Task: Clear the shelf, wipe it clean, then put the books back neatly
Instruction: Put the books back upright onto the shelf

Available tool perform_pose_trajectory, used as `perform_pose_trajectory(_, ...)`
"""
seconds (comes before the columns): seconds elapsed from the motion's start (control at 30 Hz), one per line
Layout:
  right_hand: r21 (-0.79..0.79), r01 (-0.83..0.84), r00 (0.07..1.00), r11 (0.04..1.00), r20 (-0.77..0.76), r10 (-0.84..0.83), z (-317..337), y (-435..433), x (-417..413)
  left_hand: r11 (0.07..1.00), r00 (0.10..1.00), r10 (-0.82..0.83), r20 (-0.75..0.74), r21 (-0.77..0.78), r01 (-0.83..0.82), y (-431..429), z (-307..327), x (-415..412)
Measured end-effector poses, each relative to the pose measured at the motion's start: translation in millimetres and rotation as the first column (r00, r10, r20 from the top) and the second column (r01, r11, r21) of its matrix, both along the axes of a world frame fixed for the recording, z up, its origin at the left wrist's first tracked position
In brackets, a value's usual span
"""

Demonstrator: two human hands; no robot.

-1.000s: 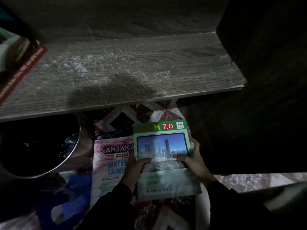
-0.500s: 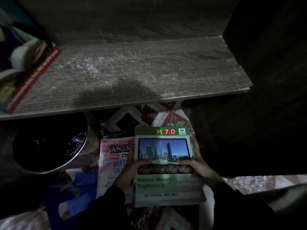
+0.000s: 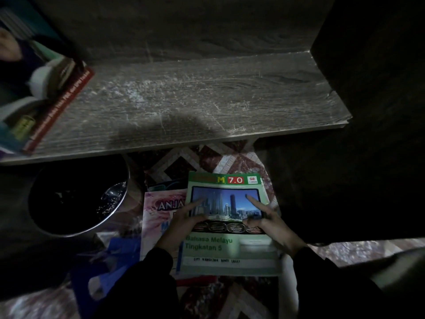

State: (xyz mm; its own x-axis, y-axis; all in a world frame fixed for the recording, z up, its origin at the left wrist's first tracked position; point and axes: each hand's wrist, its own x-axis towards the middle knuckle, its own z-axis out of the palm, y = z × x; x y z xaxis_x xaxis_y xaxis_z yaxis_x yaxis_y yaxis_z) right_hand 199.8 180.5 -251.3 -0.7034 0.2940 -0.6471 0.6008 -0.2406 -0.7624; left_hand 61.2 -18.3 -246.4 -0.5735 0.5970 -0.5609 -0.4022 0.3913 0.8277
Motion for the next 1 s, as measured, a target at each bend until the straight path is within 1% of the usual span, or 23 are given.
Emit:
perform_pose_trajectory(0.1, -0.071, 0.017, 0.995, 0.997, 0.096, -0.01, 22, 0, -10, 0.997, 1.0, -0.006, 0.012, -0.076, 0.006, 0, 16, -7)
perform_pose_trajectory(0.2, -0.1, -0.13, 0.963, 0.986, 0.224, 0.15, 54, -4, -26, 0.982, 0.993, -0.088, 0.076, -0.161, 0.1, -13, 42, -18)
perform_pose_trajectory(0.27, -0.2, -0.131, 0.938, 0.971, 0.293, 0.187, 79, -11, -34, 0.971, 0.984, -0.125, 0.125, -0.189, 0.148, -27, 62, -22)
perform_pose_trajectory(0.33, -0.247, -0.155, 0.931, 0.956, 0.286, 0.225, 104, -21, -35, 0.968, 0.986, -0.125, 0.112, -0.206, 0.146, -42, 85, -21)
perform_pose_trajectory(0.4, -0.273, -0.164, 0.947, 0.948, 0.227, 0.23, 132, -32, -30, 0.976, 0.993, -0.09, 0.075, -0.192, 0.103, -57, 118, -17)
perform_pose_trajectory(0.47, -0.294, -0.149, 0.968, 0.944, 0.152, 0.2, 163, -48, -20, 0.975, 0.993, -0.115, -0.017, -0.195, 0.11, -73, 154, -13)
perform_pose_trajectory(0.57, -0.197, -0.191, 0.98, 0.962, 0.021, 0.199, 207, -72, -6, 0.982, 0.987, -0.107, -0.123, -0.17, 0.085, -102, 208, -3)
perform_pose_trajectory(0.63, -0.181, -0.182, 0.983, 0.967, -0.061, 0.173, 232, -84, 0, 0.991, 0.98, -0.062, -0.188, -0.127, 0.038, -118, 242, 3)
perform_pose_trajectory(0.7, -0.157, -0.206, 0.969, 0.966, -0.169, 0.18, 256, -92, -1, 0.997, 0.953, -0.032, -0.302, -0.07, 0.011, -129, 274, 8)
perform_pose_trajectory(0.77, -0.084, -0.246, 0.936, 0.966, -0.279, 0.214, 283, -94, -13, 0.999, 0.893, 0.04, -0.449, -0.002, -0.046, -133, 297, 9)
perform_pose_trajectory(0.83, 0.069, -0.254, 0.884, 0.965, -0.388, 0.261, 303, -92, -37, 0.983, 0.808, 0.181, -0.56, 0.121, -0.136, -132, 311, 4)
perform_pose_trajectory(0.9, 0.24, -0.247, 0.83, 0.939, -0.448, 0.333, 321, -90, -71, 0.951, 0.728, 0.304, -0.615, 0.234, -0.2, -127, 317, -8)
perform_pose_trajectory(1.0, 0.364, -0.211, 0.767, 0.907, -0.514, 0.385, 330, -81, -133, 0.91, 0.602, 0.415, -0.682, 0.316, -0.27, -115, 317, -37)
